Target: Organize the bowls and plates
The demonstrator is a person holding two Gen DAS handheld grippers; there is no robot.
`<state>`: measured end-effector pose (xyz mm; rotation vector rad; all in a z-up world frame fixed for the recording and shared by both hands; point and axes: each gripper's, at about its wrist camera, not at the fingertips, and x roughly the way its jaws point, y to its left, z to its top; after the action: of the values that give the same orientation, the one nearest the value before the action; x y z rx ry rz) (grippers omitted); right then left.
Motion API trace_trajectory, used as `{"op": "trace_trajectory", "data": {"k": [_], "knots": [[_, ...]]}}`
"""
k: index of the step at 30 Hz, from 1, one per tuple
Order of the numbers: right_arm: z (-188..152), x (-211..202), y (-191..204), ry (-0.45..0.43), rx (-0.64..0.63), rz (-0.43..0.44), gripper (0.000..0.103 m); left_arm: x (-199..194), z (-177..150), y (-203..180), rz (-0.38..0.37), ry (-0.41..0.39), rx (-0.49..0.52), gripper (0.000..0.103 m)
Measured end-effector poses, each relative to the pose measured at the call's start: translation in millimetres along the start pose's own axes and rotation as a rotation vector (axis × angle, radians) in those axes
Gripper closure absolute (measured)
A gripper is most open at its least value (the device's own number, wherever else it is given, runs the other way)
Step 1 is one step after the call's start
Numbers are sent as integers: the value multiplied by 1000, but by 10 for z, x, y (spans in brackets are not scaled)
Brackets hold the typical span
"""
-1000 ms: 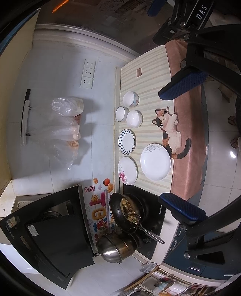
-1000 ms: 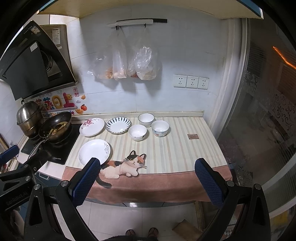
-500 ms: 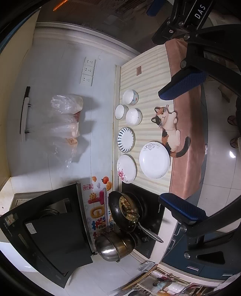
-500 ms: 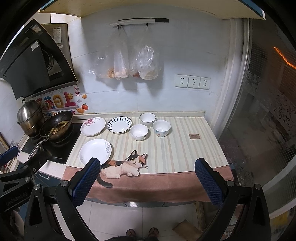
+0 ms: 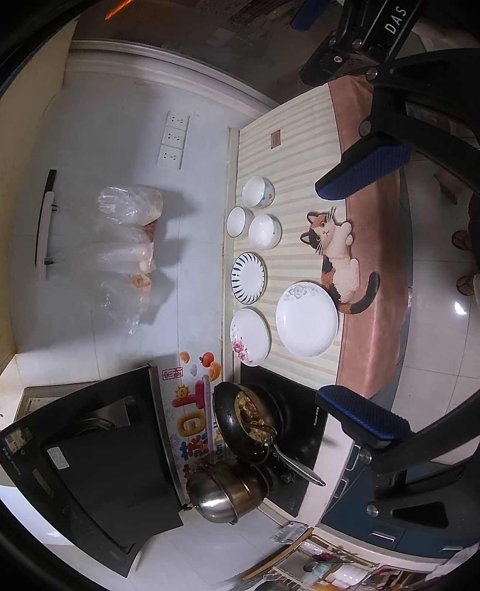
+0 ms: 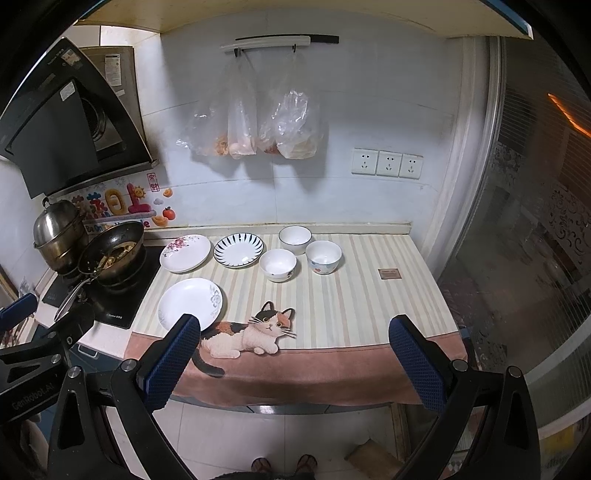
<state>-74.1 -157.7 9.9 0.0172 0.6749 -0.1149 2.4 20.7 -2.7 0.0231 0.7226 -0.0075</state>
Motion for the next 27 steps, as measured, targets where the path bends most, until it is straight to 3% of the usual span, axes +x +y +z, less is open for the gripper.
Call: {"op": "trace_trajectory", "data": {"k": [27], "knots": [[44,194,-44,2,5,-4,0,111,-28,-91,-9,7,9,0]]}}
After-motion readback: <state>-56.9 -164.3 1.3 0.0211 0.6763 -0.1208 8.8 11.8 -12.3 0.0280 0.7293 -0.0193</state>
